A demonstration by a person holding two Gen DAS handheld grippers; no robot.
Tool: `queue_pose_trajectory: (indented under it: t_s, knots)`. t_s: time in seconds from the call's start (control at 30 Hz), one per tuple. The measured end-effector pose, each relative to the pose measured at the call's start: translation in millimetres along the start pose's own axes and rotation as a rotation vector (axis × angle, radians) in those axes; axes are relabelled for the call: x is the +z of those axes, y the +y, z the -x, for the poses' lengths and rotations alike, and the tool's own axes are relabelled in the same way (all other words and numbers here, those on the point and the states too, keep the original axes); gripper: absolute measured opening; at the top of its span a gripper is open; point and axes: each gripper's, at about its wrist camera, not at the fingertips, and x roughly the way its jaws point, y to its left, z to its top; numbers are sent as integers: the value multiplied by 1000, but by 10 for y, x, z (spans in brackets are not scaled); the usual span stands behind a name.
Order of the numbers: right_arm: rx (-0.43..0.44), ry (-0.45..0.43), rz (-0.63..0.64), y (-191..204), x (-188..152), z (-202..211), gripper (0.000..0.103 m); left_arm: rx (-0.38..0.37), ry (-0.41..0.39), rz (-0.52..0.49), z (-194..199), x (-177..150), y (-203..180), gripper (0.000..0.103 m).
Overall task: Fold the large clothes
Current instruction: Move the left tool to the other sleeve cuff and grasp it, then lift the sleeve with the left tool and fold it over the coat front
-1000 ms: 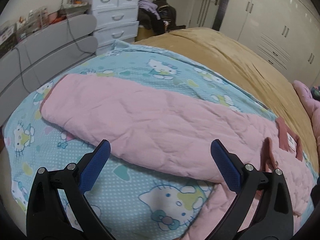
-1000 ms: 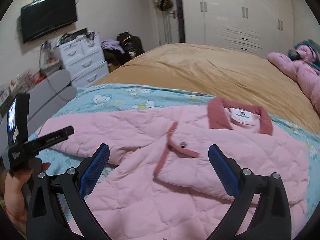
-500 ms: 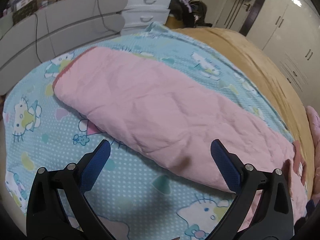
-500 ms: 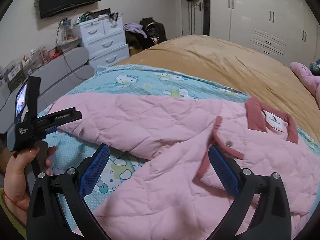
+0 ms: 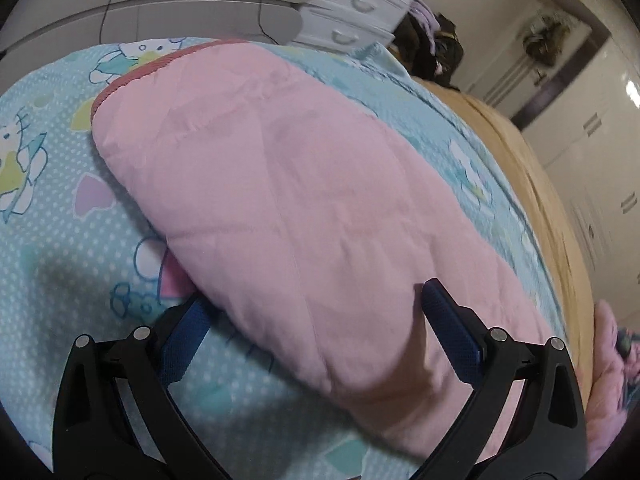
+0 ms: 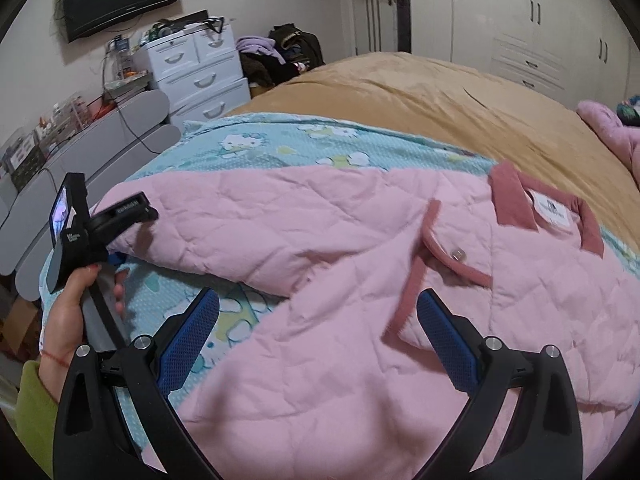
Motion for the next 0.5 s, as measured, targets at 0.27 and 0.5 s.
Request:
queue_pose_trajectory:
  t_s: [0.27, 0.5]
  knots:
    - [-34, -4, -52, -323, -105, 116, 99, -150, -104, 121, 155, 81, 228, 36]
    - [-47, -28, -118, -632, -215, 353, 99, -312, -201, 63, 685, 200, 29, 10]
